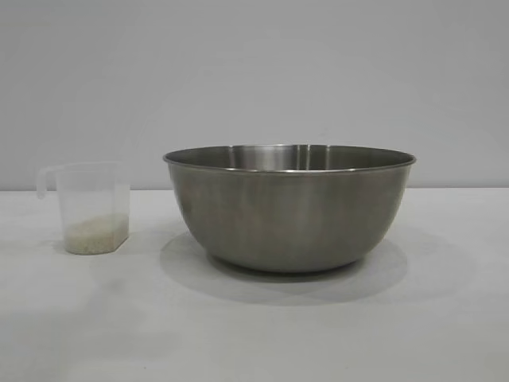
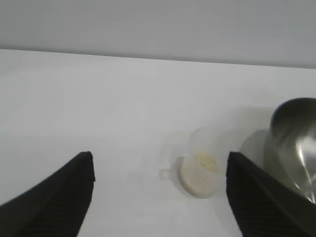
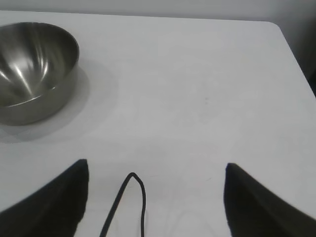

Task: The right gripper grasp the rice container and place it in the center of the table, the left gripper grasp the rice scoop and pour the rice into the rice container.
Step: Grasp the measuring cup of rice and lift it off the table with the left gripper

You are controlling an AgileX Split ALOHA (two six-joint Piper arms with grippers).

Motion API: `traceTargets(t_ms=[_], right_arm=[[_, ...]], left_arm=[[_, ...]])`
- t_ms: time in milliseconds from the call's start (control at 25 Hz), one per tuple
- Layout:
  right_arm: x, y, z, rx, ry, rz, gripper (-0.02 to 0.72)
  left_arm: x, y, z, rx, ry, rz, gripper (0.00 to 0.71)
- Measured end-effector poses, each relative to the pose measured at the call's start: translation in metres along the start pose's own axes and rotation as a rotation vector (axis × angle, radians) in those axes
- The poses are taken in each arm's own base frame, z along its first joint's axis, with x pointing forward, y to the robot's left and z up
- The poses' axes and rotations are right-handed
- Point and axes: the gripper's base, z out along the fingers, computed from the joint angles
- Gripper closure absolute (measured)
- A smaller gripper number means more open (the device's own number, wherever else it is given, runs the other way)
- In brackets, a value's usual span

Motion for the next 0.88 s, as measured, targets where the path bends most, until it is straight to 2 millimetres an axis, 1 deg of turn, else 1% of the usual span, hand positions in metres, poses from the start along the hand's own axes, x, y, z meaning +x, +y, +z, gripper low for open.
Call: traceTargets(t_ms=[160,400,480,880], right_arm=[[0.000,0.000,0.000,0.000,0.000,0.000,0.176],[0.000,0.000,0.000,0.000,0.000,0.000,0.176],[0.000,0.000,0.000,0.000,0.000,0.000,0.176],[0.000,0.000,0.000,0.000,0.000,0.000,0.176]], left_arm=[[0.008,0.006,0.002,-0.027,-0.069,-0.021,0.183],[0.031,0.004,0.014,0.042,-0.102,0.083,0.183],[0.037,0.004,0.017,0.054,-0.110,0.094,0.183],[0.054,0.005,0.047,0.068,-0.122,0.110,0.183]])
